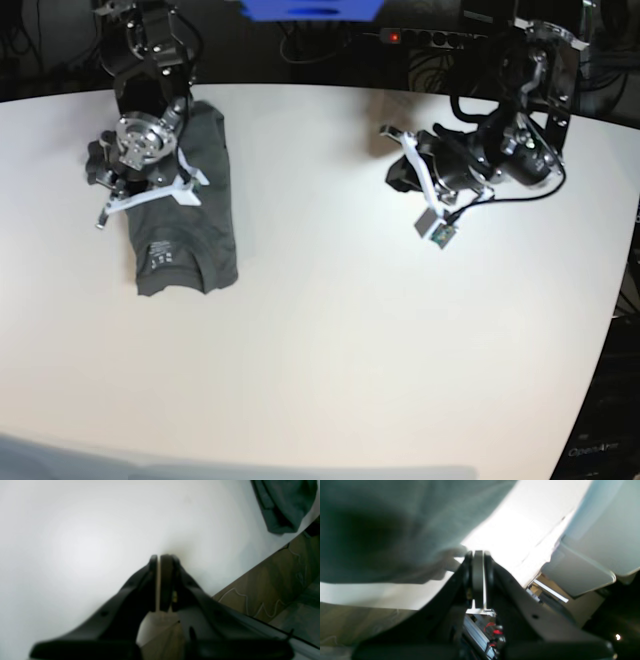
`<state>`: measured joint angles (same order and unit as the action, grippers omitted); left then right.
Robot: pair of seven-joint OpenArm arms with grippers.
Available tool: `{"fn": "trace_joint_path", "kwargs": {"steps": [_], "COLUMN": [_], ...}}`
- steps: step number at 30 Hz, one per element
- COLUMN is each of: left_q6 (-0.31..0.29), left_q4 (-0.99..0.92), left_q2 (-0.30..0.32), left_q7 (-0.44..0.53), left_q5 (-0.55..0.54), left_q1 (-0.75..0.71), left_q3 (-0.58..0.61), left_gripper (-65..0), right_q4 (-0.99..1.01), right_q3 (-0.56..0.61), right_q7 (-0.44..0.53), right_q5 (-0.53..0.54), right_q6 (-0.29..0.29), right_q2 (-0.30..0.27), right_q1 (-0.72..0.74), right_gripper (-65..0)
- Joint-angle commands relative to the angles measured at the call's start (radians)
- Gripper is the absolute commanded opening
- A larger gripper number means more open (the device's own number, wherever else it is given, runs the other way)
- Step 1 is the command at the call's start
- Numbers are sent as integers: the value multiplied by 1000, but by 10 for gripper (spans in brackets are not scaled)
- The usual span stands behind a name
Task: Fold the T-shirt properly
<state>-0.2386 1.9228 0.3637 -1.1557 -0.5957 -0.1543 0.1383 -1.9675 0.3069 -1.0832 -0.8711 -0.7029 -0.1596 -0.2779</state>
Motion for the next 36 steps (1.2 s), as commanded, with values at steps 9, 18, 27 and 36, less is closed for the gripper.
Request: {"fn": "trace_joint_path", "kwargs": {"steps": [9, 18, 27, 36], "left_q6": [-3, -3, -3, -3], "left_q4": [19, 94, 100, 102], "left_q2": [10, 59, 139, 179], "left_q7": [15, 9, 15, 15], "left_q5": [-10, -13, -189, -318], "left_q1": [2, -58, -118, -192], "left_q3": [-4, -6, -78, -165], "left_gripper": [-628, -628, -628, -628], "right_q4": [-37, -42, -48, -40], "right_q3": [-8, -205, -618, -987], "right_q7": [8, 159, 513, 634], "right_q5": [-165, -237, -144, 152], "right_q6": [5, 5, 5, 5], "right_q2": [33, 127, 283, 317], "right_q1": [-57, -129, -177, -119], "right_gripper": [-650, -650, -650, -650]}}
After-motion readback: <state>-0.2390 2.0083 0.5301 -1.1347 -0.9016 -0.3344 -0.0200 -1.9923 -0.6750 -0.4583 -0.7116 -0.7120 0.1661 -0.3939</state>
